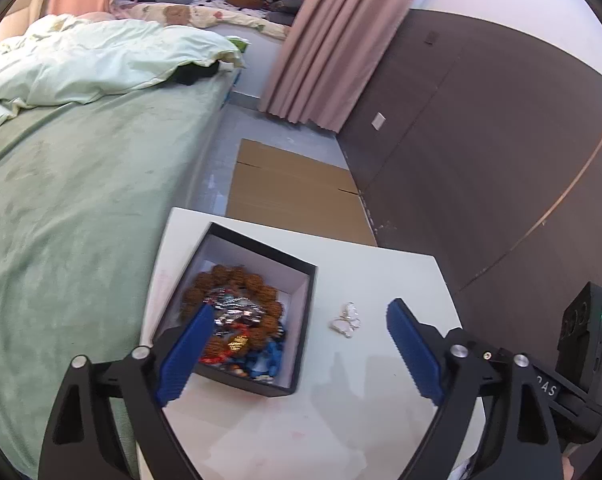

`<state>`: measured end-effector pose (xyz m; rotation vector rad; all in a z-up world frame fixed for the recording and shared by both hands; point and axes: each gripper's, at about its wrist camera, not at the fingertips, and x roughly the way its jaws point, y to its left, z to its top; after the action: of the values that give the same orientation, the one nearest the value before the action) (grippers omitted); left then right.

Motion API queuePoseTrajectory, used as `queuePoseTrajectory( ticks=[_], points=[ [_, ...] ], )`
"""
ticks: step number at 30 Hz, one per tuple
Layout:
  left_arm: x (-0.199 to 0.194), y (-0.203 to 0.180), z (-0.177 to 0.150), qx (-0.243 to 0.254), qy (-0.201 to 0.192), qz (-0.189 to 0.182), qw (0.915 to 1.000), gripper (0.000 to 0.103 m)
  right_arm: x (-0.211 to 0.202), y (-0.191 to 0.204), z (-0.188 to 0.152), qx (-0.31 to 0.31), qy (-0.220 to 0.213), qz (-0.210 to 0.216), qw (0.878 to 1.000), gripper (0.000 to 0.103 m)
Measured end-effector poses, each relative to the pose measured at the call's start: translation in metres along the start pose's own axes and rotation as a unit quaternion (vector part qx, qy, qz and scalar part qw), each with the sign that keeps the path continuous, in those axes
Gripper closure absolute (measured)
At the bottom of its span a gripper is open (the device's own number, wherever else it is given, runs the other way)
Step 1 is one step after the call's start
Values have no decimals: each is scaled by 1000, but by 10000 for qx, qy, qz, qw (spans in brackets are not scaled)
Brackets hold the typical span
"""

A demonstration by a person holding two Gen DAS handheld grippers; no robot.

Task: Organize jewelry
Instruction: 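Open both tools and move them toward the white butterfly pendant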

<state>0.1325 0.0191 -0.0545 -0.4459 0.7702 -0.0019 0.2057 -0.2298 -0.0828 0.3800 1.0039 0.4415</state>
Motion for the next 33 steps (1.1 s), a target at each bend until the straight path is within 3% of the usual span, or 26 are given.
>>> queuePoseTrajectory(
  ticks=[2,5,19,22,29,33],
  points=[
    [1,-7,-1,70,-48,-47,10000,8,-6,-8,0,-8,-15,-56,10000,25],
    [5,-18,-3,237,-90,-28,9997,8,-11,-20,3,149,-11,-84,9999,7],
    [36,-60,-4,838,252,-234,9959,9,-27,-72,15,716,64,-214,9972,6],
    [48,-64,-4,805,438,-366,9951,20,-27,-79,18,807,89,-150,9966,6],
    [81,-70,-10,817,1007,-579,9899,46,-7,-92,25,1113,472,19,9927,42],
    [100,-74,-13,895,1256,-587,9863,58,-1,-93,29,1192,509,-16,9916,45]
  ],
)
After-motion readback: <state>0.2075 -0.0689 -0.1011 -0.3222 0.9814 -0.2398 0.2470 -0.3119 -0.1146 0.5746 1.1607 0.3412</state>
